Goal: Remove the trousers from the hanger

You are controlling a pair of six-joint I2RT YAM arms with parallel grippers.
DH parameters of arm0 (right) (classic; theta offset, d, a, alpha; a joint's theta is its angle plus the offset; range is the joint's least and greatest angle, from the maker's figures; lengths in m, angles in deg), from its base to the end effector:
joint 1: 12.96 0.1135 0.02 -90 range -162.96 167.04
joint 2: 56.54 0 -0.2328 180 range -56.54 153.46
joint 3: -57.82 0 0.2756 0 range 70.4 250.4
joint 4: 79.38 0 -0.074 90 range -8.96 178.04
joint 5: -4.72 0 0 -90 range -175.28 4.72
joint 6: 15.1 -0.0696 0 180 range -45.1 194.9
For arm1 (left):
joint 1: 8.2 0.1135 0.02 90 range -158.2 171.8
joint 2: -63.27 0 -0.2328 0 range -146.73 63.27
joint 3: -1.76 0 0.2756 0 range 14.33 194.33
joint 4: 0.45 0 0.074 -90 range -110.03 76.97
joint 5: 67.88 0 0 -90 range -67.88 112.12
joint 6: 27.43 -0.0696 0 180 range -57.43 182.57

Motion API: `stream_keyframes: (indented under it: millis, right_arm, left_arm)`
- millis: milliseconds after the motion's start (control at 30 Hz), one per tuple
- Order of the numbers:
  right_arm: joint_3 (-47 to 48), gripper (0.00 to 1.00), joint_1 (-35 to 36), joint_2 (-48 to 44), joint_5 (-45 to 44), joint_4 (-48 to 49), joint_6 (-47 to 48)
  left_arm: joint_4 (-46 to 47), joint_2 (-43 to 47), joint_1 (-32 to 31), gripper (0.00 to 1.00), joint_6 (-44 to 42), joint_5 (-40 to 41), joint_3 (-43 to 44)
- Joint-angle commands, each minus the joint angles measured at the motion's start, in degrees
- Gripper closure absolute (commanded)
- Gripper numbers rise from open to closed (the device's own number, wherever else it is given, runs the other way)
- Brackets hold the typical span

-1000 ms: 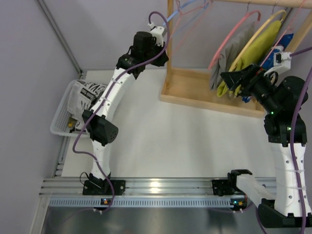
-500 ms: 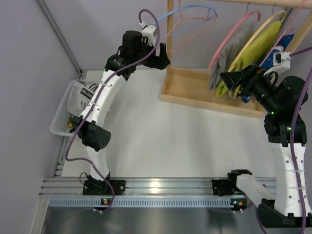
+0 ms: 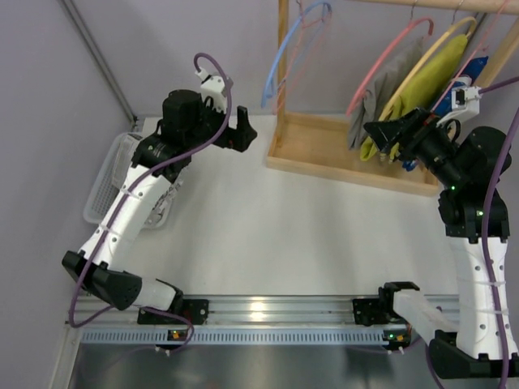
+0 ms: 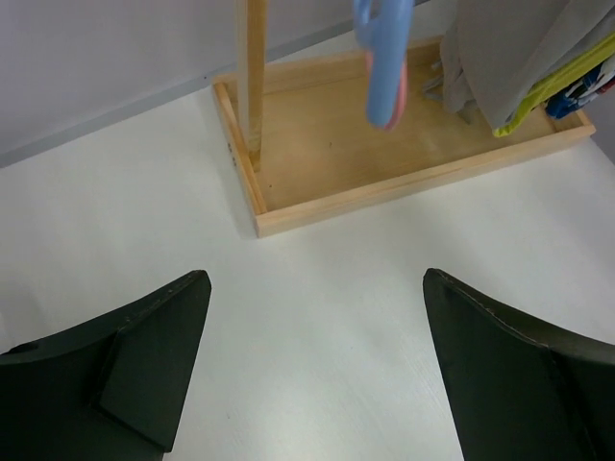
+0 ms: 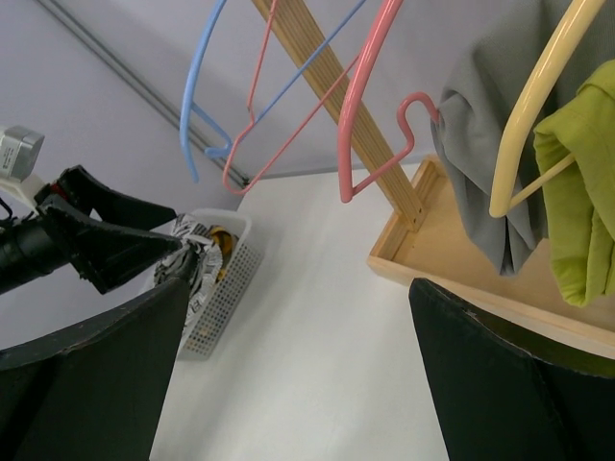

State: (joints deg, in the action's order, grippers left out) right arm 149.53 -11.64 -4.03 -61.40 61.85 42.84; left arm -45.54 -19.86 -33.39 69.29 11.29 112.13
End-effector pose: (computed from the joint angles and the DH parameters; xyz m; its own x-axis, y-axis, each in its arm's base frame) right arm 0.2288 0.0335 0.4734 -0.2196 0.4804 -0.8491 -0.3648 0.7667 0.5282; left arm 0.3317 -0.1705 0.4271 -0.3433 0.0345 -0.9386 0.5434 0.8223 -0.1686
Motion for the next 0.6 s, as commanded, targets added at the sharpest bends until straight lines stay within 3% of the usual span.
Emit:
stream_keyframes:
  millis: [0,233,400,567]
  right_arm:
    - [-0.38,0.01,-0.71,-0.48,3.09,2.29,1.2]
    - [-1.0,0.0,-0.79,2.42,18.12,-4.97,9.71]
    - [-1.78,0.01,-0.18,4.7,18.66,-20.79,26.14]
    - [-8.28,0.0,0.34,4.27,15.86,-25.3,36.7]
  left_arm:
    - [2.55,6.64,0.4,0.02,-1.88,0.64,-6.63]
    - [-9.03,14.75,0.32,0.01,-11.73,-5.25,-19.29]
    - [-13.89,18.52,0.49,0.01,-9.71,-1.84,-28.78]
    - [-13.89,21.43,1.9,0.01,-9.71,3.88,-33.55]
